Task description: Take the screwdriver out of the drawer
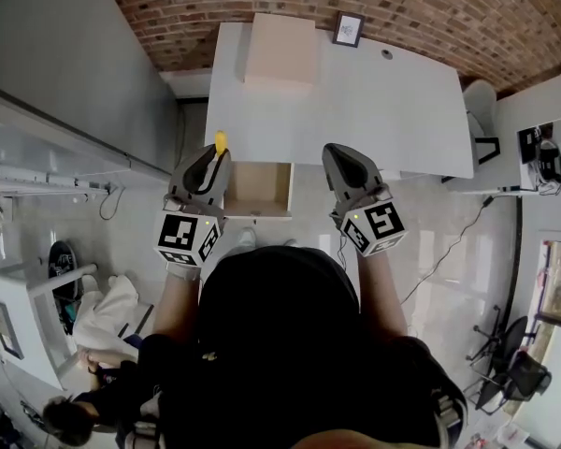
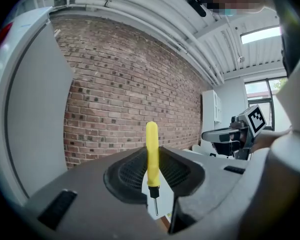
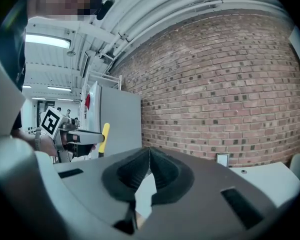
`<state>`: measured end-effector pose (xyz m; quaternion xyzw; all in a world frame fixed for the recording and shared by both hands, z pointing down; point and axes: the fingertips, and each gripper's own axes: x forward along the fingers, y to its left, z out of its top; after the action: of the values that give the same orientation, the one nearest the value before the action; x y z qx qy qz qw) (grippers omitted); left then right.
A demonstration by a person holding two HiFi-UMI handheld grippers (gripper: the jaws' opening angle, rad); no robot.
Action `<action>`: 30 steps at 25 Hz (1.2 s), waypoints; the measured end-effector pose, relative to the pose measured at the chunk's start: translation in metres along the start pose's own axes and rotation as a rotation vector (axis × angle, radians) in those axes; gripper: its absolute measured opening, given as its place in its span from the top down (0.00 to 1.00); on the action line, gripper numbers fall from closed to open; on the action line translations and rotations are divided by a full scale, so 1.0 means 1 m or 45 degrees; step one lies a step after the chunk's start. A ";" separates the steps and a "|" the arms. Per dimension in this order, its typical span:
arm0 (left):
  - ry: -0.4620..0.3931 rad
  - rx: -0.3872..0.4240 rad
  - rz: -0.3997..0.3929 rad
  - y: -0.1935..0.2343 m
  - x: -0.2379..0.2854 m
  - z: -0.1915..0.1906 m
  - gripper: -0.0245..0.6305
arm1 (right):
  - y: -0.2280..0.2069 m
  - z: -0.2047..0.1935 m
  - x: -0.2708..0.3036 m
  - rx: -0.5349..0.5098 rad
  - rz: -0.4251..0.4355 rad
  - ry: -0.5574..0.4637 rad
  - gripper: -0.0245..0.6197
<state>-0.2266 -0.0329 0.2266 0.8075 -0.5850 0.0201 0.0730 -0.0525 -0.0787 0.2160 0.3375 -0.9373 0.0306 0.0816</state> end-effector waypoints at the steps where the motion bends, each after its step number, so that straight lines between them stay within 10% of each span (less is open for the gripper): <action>1: -0.003 -0.001 0.007 0.000 -0.001 0.002 0.85 | 0.001 0.002 0.001 0.000 0.011 -0.007 0.94; 30: -0.043 0.005 0.062 0.003 0.000 0.007 0.85 | -0.002 -0.007 0.005 -0.010 0.045 -0.002 0.94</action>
<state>-0.2295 -0.0343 0.2201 0.7934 -0.6056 0.0093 0.0608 -0.0543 -0.0823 0.2234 0.3206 -0.9433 0.0279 0.0816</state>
